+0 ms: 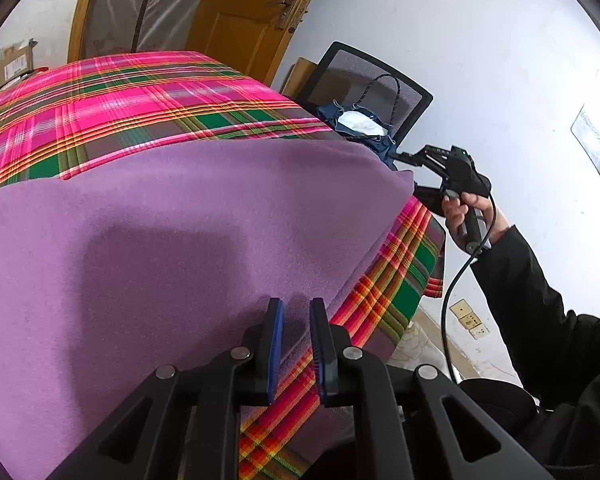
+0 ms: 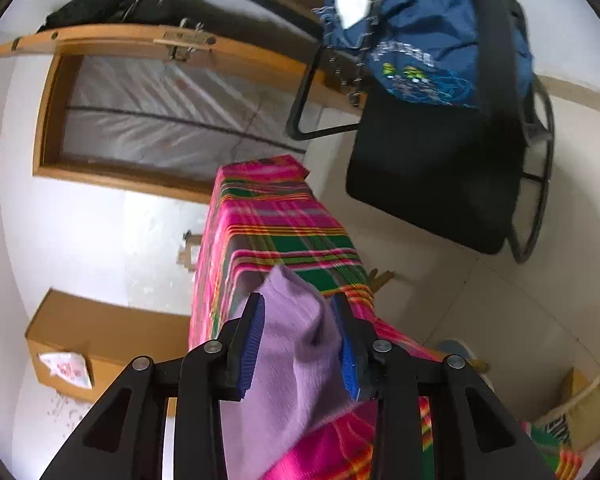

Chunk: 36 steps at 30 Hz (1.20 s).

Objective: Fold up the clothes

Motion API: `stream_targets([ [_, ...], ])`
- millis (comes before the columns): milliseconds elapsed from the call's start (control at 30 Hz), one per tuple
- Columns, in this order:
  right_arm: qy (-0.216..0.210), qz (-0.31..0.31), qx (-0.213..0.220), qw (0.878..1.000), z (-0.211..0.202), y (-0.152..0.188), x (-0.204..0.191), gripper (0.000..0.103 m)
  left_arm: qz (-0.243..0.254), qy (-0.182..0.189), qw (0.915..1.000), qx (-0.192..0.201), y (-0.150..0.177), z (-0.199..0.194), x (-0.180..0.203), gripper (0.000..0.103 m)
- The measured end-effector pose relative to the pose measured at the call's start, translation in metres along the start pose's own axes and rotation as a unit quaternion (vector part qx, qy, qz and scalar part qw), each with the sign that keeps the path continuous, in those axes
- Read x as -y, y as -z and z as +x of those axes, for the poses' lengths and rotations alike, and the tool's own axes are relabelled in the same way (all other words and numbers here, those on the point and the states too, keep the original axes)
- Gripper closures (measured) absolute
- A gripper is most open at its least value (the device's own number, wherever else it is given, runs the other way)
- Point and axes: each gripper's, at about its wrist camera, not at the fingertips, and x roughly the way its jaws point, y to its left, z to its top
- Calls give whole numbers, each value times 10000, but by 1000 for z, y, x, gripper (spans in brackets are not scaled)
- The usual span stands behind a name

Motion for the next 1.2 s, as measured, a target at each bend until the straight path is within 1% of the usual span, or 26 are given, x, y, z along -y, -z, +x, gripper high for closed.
stream_targets([
  [33, 6, -131, -46, 9999, 2, -5, -3, 66, -2, 0, 10000, 4, 0, 0, 0, 90],
  [100, 220, -351, -52, 9991, 4, -16, -4, 65, -11, 0, 10000, 14, -1, 1, 0, 90],
  [133, 343, -458, -48, 9983, 5, -21, -5, 63, -20, 3, 10000, 22, -1, 1, 0, 90],
  [233, 166, -735, -191, 9970, 8, -28, -10, 62, -50, 11, 10000, 40, -2, 2, 0, 90],
  [300, 161, -952, -501, 9941, 19, -26, -14, 61, -70, 10, 10000, 25, -3, 4, 0, 90],
  [367, 210, -1113, -824, 9901, 32, -23, -16, 56, -84, 7, 10000, 11, -5, 6, 0, 90],
  [433, 245, -1117, -1027, 9881, 43, -22, -14, 56, -86, 5, 10000, 8, -6, 8, 0, 90],
  [500, 86, -1125, -1136, 9871, 47, -22, -14, 56, -101, 5, 9999, 10, -7, 9, 0, 90],
  [533, 4, -1192, -1149, 9862, 48, -21, -16, 62, -109, 4, 9999, 12, -7, 9, 0, 90],
  [567, -36, -1291, -1150, 9849, 47, -19, -19, 75, -117, 4, 9999, 13, -8, 10, 0, 90],
  [600, -35, -1397, -1143, 9836, 48, -18, -22, 83, -124, 4, 9999, 14, -8, 10, 0, 90],
  [633, 18, -1516, -1132, 9819, 48, -16, -25, 96, -132, 3, 9999, 16, -8, 10, 0, 90],
  [700, 100, -1705, -1055, 9796, 46, -15, -30, 97, -143, 4, 9999, 16, -9, 12, 0, 90],
  [867, 118, -1738, -450, 9837, 25, -29, -35, 100, -142, 16, 9999, 4, -10, 14, 0, 90],
  [933, 325, -1720, -374, 9839, 25, -32, -34, 103, -144, 23, 9999, 3, -10, 15, 0, 90],
  [1000, 565, -1596, -424, 9846, 29, -36, -27, 103, -142, 26, 9999, 2, -10, 16, 1, 90],
  [1033, 596, -1508, -443, 9858, 28, -36, -23, 99, -135, 21, 9999, 3, -10, 17, 1, 90],
  [1100, 582, -1317, -468, 9885, 23, -34, -17, 97, -121, 18, 9999, 19, -11, 16, 2, 90],
  [1133, 575, -1221, -480, 9897, 21, -33, -13, 91, -113, 15, 9999, 29, -11, 16, 3, 90],
  [1167, 502, -1136, -475, 9911, 15, -30, -11, 81, -100, 8, 9999, 35, -11, 16, 4, 90],
  [1200, 414, -1043, -443, 9927, 7, -24, -7, 76, -83, -1, 10000, 39, -11, 16, 5, 90],
])
